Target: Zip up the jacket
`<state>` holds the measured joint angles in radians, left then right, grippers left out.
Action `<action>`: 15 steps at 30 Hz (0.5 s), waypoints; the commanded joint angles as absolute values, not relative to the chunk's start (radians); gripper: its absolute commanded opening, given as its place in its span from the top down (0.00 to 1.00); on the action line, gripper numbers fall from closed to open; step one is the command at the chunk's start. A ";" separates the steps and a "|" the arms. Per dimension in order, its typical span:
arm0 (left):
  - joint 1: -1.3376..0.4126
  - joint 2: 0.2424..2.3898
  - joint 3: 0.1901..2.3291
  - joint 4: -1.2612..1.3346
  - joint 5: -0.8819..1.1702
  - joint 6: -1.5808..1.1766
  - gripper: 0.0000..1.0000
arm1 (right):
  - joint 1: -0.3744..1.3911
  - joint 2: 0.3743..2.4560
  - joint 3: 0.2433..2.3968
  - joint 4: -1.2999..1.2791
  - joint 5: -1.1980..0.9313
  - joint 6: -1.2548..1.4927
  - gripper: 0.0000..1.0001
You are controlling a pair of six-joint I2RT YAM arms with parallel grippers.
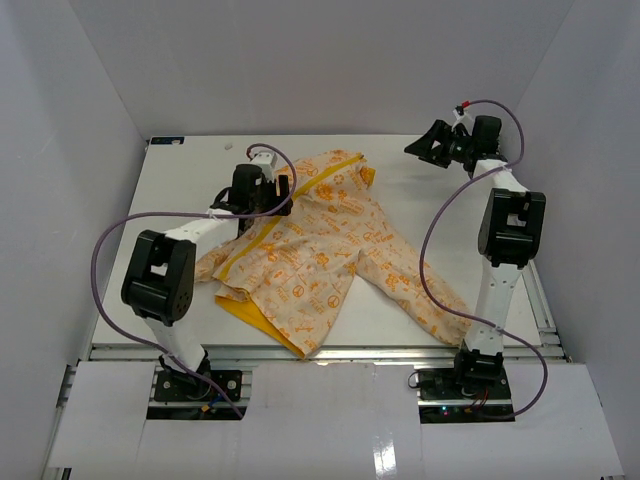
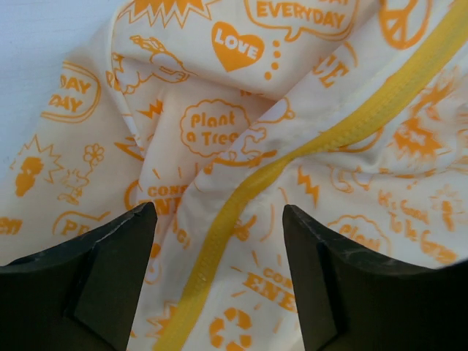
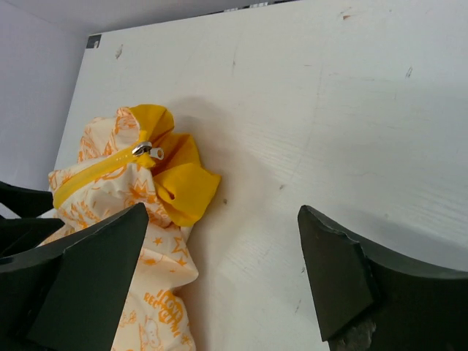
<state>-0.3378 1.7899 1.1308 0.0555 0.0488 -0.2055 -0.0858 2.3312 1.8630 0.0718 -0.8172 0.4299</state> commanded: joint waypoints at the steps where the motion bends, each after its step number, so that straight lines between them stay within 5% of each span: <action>1: -0.344 1.616 1.112 0.080 0.100 -0.234 0.07 | -0.015 2.157 1.817 0.010 -0.700 0.319 0.07; 3: -0.346 1.570 1.112 0.056 0.127 -0.252 0.02 | 0.016 2.121 1.805 -0.074 -0.649 0.263 0.02; 7: -0.352 1.481 1.118 -0.034 0.205 -0.310 0.02 | 0.106 1.984 1.675 -0.150 -0.532 0.225 0.10; 15: -0.410 1.164 0.937 0.020 0.230 -0.433 0.02 | 0.374 1.627 1.400 -0.292 -0.148 0.244 0.10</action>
<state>-0.3729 1.3409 1.0456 -0.0042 0.1931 -0.3494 0.2503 1.8164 1.5062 -0.1702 -0.4336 0.2562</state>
